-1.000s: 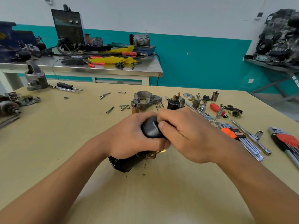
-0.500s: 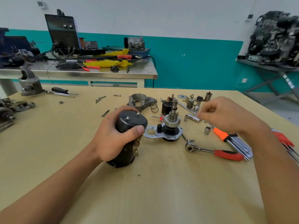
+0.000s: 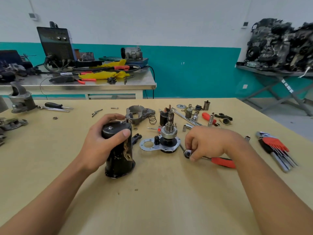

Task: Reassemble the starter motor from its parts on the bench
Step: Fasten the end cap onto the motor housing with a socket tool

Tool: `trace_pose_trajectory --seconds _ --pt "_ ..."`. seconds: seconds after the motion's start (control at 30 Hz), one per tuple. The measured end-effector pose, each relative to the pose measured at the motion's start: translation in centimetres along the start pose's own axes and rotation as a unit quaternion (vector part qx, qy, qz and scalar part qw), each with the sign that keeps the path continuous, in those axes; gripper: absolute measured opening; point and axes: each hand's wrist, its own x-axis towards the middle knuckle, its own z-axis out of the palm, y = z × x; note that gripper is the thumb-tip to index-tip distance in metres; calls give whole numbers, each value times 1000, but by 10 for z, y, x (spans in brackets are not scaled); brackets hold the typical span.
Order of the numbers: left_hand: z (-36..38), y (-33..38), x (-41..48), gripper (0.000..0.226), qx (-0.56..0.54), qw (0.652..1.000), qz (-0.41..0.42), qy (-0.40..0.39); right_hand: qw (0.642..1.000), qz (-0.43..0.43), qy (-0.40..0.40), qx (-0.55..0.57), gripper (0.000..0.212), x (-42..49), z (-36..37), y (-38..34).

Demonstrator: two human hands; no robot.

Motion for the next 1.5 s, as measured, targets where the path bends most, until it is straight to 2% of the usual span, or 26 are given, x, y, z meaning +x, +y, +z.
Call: trace_pose_trajectory --seconds 0.07,0.13,0.2,0.27,0.3,0.33,0.5,0.57,0.63,0.7,0.9,1.13,1.27,1.4,1.5 --pt "2 0 1 58 10 1000 3 -8 998 -35 28 45 17 -10 -8 2" --pt "3 3 2 59 22 999 1 -35 980 -100 91 146 19 -20 -15 0" --pt "0 3 4 59 37 997 3 -71 929 -190 130 289 25 -24 -21 -16" --pt "-2 3 4 54 25 994 -2 -102 865 -269 116 409 25 -23 -28 -40" --pt "-3 4 4 53 4 993 -6 -115 846 -287 106 438 25 -19 -32 -52" --pt "-4 4 3 53 -17 992 -8 -127 841 -289 96 447 26 -14 -38 -64" --pt "-9 4 2 52 -55 982 -20 -177 894 -247 41 372 27 9 -66 -110" --pt "-10 2 2 57 -61 981 -33 -181 932 -244 92 252 31 15 -62 -119" --pt "-12 1 3 64 -69 979 -45 -186 945 -253 139 154 24 24 -55 -123" --pt "-12 1 4 71 -76 975 -51 -202 950 -247 128 138 13 28 -51 -125" --pt "-11 5 4 70 -63 973 -36 -217 958 -244 55 138 26 19 -60 -112" --pt "-8 16 0 60 -5 983 13 -184 952 -280 85 89 25 11 -60 -114" --pt "-6 23 -3 52 41 985 36 -162 958 -244 113 95 26 6 -56 -118" --pt "1 27 -6 33 74 988 60 -122 961 -200 187 22 41 7 -41 -134" --pt "4 28 -7 28 76 991 63 -92 959 -189 210 17 39 5 -42 -139"
